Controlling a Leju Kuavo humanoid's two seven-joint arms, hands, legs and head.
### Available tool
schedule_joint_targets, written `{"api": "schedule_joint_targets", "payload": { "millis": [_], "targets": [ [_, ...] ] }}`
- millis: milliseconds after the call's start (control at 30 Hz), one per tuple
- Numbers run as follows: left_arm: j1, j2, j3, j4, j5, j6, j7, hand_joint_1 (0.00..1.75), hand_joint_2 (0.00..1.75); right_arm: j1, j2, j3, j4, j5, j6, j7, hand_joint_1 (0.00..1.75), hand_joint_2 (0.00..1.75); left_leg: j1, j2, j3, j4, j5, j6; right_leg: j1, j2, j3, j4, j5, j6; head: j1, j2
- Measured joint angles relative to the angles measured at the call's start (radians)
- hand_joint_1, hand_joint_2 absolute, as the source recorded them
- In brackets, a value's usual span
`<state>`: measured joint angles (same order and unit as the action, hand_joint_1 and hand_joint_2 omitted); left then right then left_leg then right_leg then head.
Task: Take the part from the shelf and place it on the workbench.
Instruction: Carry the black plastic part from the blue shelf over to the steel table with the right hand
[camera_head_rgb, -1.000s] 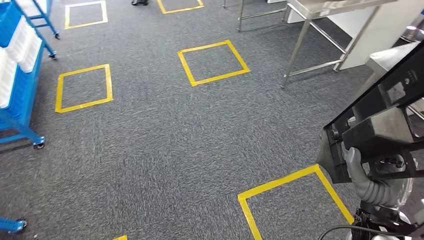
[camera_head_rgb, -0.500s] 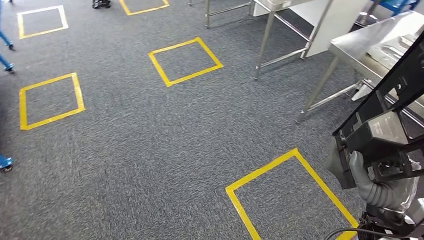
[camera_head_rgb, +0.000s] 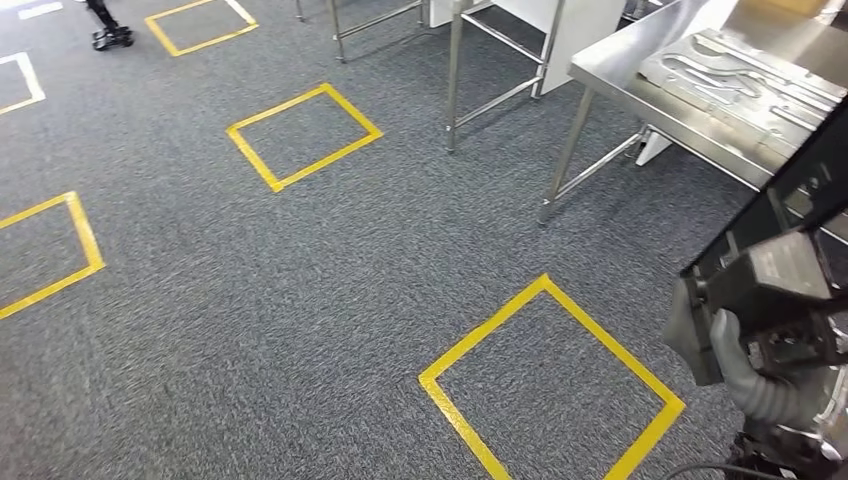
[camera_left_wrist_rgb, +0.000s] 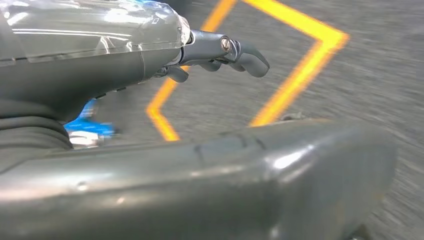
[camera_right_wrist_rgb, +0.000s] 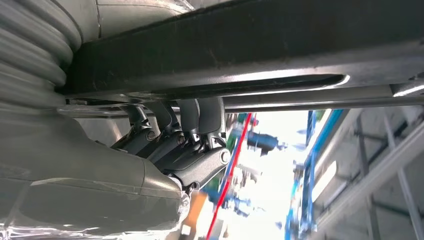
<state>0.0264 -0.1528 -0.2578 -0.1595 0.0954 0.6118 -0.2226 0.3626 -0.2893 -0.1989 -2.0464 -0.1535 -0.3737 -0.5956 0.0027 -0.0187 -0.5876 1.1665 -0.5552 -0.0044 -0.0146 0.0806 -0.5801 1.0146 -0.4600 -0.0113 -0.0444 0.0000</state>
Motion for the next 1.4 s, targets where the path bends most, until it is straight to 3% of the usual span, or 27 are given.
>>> {"api": "schedule_joint_targets", "payload": {
  "millis": [33,100,133,200,267,333,400,433,500,567,600,667,700,767,833,900,933,967,1000,1067,1133,1200,1233,1300,1333,1400],
  "targets": [
    [0.003,0.014,0.006,0.0,0.01,-0.031,-0.06,0.0,0.0,0.023,0.002,-0.016,-0.012,-0.001,0.004,-0.012,1.75,1.75,0.001,-0.026,0.029,-0.07,0.03,0.005,0.002,0.012,-0.001,0.002,-0.001,0.002,0.0,0.0],
    [0.008,0.045,0.018,0.0,0.026,-0.092,-0.198,0.0,0.0,0.072,0.009,-0.051,-0.045,0.007,0.02,-0.03,1.75,1.75,0.001,-0.062,0.061,-0.148,0.054,0.011,0.001,0.036,-0.008,0.005,0.001,0.01,0.0,0.0],
    [0.01,0.06,0.026,0.0,0.037,-0.122,-0.272,0.0,0.0,0.094,0.013,-0.066,-0.061,0.014,0.03,-0.034,1.75,1.75,0.0,-0.06,0.064,-0.157,0.052,0.014,0.0,0.049,-0.012,0.005,0.003,0.016,0.0,0.0],
    [0.025,0.107,0.059,-0.039,0.068,-0.213,-0.394,0.0,0.0,0.1,0.009,-0.076,-0.07,0.021,0.057,-0.037,1.75,1.75,0.003,-0.028,0.069,-0.168,0.056,0.02,0.0,0.064,-0.017,0.005,0.007,0.027,0.0,0.0],
    [0.037,0.171,0.136,-0.126,0.073,-0.359,-0.457,0.0,0.0,0.065,-0.009,-0.058,-0.045,0.024,0.078,-0.046,1.75,1.75,0.008,0.01,0.075,-0.182,0.065,0.03,0.006,0.016,-0.04,0.049,-0.022,0.033,0.001,0.0],
    [0.017,0.218,0.213,-0.188,0.031,-0.461,-0.475,0.0,0.0,0.05,-0.018,-0.04,-0.022,0.039,0.083,-0.063,1.75,1.75,0.008,0.035,0.073,-0.186,0.07,0.037,0.003,-0.053,-0.09,0.164,-0.087,0.039,0.001,0.0],
    [-0.021,0.24,0.252,-0.206,-0.027,-0.46,-0.478,0.0,0.0,0.06,-0.013,-0.031,-0.014,0.062,0.098,-0.078,1.75,1.75,0.006,0.053,0.071,-0.185,0.071,0.038,-0.006,-0.074,-0.127,0.258,-0.12,0.046,0.001,0.0],
    [-0.043,0.24,0.262,-0.21,-0.056,-0.441,-0.478,0.0,0.0,0.064,-0.008,-0.026,-0.01,0.074,0.111,-0.083,1.75,1.75,0.006,0.063,0.07,-0.183,0.07,0.036,-0.01,-0.078,-0.123,0.256,-0.11,0.05,0.001,0.0],
    [-0.087,0.223,0.268,-0.205,-0.094,-0.42,-0.479,0.0,0.0,0.065,-0.001,-0.018,-0.007,0.091,0.132,-0.083,1.75,1.75,0.007,0.084,0.071,-0.177,0.065,0.03,-0.015,-0.102,-0.064,0.154,-0.054,0.056,0.001,0.0],
    [-0.12,0.204,0.267,-0.2,-0.11,-0.424,-0.479,0.0,0.0,0.064,0.005,-0.015,-0.01,0.101,0.145,-0.078,1.75,1.75,0.004,0.106,0.074,-0.169,0.057,0.018,-0.007,-0.147,-0.004,0.041,-0.017,0.049,0.001,0.0],
    [-0.132,0.197,0.267,-0.197,-0.114,-0.426,-0.479,0.0,0.0,0.064,0.009,-0.015,-0.012,0.108,0.151,-0.075,1.75,1.75,0.002,0.118,0.076,-0.166,0.053,0.011,-0.002,-0.157,0.007,0.013,-0.012,0.043,0.001,0.0],
    [-0.153,0.189,0.266,-0.191,-0.122,-0.427,-0.479,0.0,0.0,0.069,0.024,-0.015,-0.019,0.129,0.166,-0.068,1.75,1.75,0.0,0.146,0.08,-0.166,0.049,0.0,0.003,-0.136,0.002,0.007,-0.011,0.029,0.001,0.0],
    [-0.161,0.187,0.266,-0.188,-0.127,-0.427,-0.479,0.0,0.0,0.073,0.037,-0.015,-0.023,0.145,0.175,-0.065,1.75,1.75,0.003,0.148,0.083,-0.165,0.045,-0.007,0.002,-0.122,0.001,0.005,-0.009,0.023,0.001,0.0],
    [-0.169,0.188,0.266,-0.184,-0.132,-0.432,-0.479,0.0,0.0,0.082,0.069,-0.015,-0.035,0.182,0.198,-0.065,1.75,1.75,0.007,0.108,0.071,-0.129,0.014,-0.017,-0.004,-0.098,0.001,0.0,-0.005,0.01,0.001,0.0],
    [-0.162,0.192,0.268,-0.176,-0.128,-0.438,-0.479,0.0,0.0,0.083,0.104,-0.014,-0.044,0.221,0.227,-0.068,1.75,1.75,0.01,0.046,0.017,-0.009,-0.05,-0.022,-0.006,-0.073,0.0,-0.002,-0.003,0.0,0.001,0.0],
    [-0.147,0.198,0.275,-0.163,-0.119,-0.445,-0.479,0.0,0.0,0.077,0.139,-0.013,-0.045,0.255,0.249,-0.069,1.75,1.75,0.01,0.027,-0.045,0.115,-0.091,-0.023,-0.003,-0.042,-0.001,0.0,-0.003,-0.004,0.001,0.0],
    [-0.14,0.2,0.279,-0.158,-0.116,-0.449,-0.479,0.0,0.0,0.074,0.154,-0.012,-0.045,0.267,0.257,-0.069,1.75,1.75,0.01,0.025,-0.058,0.132,-0.084,-0.021,-0.002,-0.026,0.0,0.001,-0.003,-0.004,0.001,0.0],
    [-0.134,0.202,0.283,-0.154,-0.113,-0.452,-0.479,0.0,0.0,0.07,0.166,-0.012,-0.045,0.275,0.261,-0.069,1.75,1.75,0.01,0.022,-0.051,0.107,-0.056,-0.019,-0.002,-0.01,0.001,0.002,-0.003,-0.004,0.001,0.0],
    [-0.131,0.204,0.286,-0.151,-0.112,-0.455,-0.479,0.0,0.0,0.067,0.177,-0.011,-0.045,0.279,0.264,-0.069,1.75,1.75,0.01,0.013,-0.028,0.046,-0.015,-0.015,-0.001,0.004,0.002,0.003,-0.003,-0.003,0.001,0.0],
    [-0.13,0.208,0.29,-0.146,-0.111,-0.458,-0.479,0.0,0.0,0.059,0.192,-0.01,-0.045,0.282,0.265,-0.069,1.75,1.75,0.011,-0.033,0.025,-0.09,0.047,-0.007,-0.001,0.028,0.0,0.007,-0.004,0.001,0.001,0.0],
    [-0.128,0.211,0.293,-0.142,-0.11,-0.459,-0.479,0.0,0.0,0.054,0.202,-0.01,-0.045,0.282,0.265,-0.069,1.75,1.75,0.01,-0.062,0.046,-0.148,0.061,-0.001,-0.003,0.05,-0.008,0.009,-0.001,0.013,0.001,0.0],
    [-0.126,0.211,0.296,-0.139,-0.108,-0.463,-0.479,0.0,0.0,0.052,0.207,-0.01,-0.046,0.282,0.266,-0.069,1.75,1.75,0.009,-0.042,0.048,-0.156,0.066,0.008,-0.005,0.072,-0.014,0.003,0.006,0.029,0.001,0.0],
    [-0.126,0.211,0.297,-0.138,-0.107,-0.468,-0.479,0.0,0.0,0.05,0.208,-0.009,-0.046,0.283,0.266,-0.069,1.75,1.75,0.01,-0.03,0.05,-0.161,0.071,0.015,-0.004,0.063,-0.018,0.006,0.004,0.035,0.001,0.0],
    [-0.123,0.211,0.299,-0.137,-0.104,-0.485,-0.48,0.0,0.0,0.037,0.21,-0.008,-0.047,0.285,0.267,-0.069,1.75,1.75,0.015,0.0,0.052,-0.172,0.079,0.028,0.0,0.005,-0.046,0.064,-0.035,0.043,0.001,0.0],
    [-0.118,0.212,0.3,-0.135,-0.104,-0.497,-0.48,0.0,0.0,0.029,0.21,-0.007,-0.048,0.285,0.267,-0.069,1.75,1.75,0.013,0.015,0.052,-0.174,0.08,0.031,0.0,-0.035,-0.074,0.124,-0.069,0.046,0.001,0.0],
    [-0.105,0.212,0.304,-0.129,-0.101,-0.521,-0.479,0.0,0.0,0.019,0.205,-0.005,-0.048,0.283,0.266,-0.069,1.75,1.75,0.009,0.048,0.052,-0.174,0.078,0.034,-0.003,-0.071,-0.13,0.245,-0.119,0.053,0.001,0.0]
  ]
}}
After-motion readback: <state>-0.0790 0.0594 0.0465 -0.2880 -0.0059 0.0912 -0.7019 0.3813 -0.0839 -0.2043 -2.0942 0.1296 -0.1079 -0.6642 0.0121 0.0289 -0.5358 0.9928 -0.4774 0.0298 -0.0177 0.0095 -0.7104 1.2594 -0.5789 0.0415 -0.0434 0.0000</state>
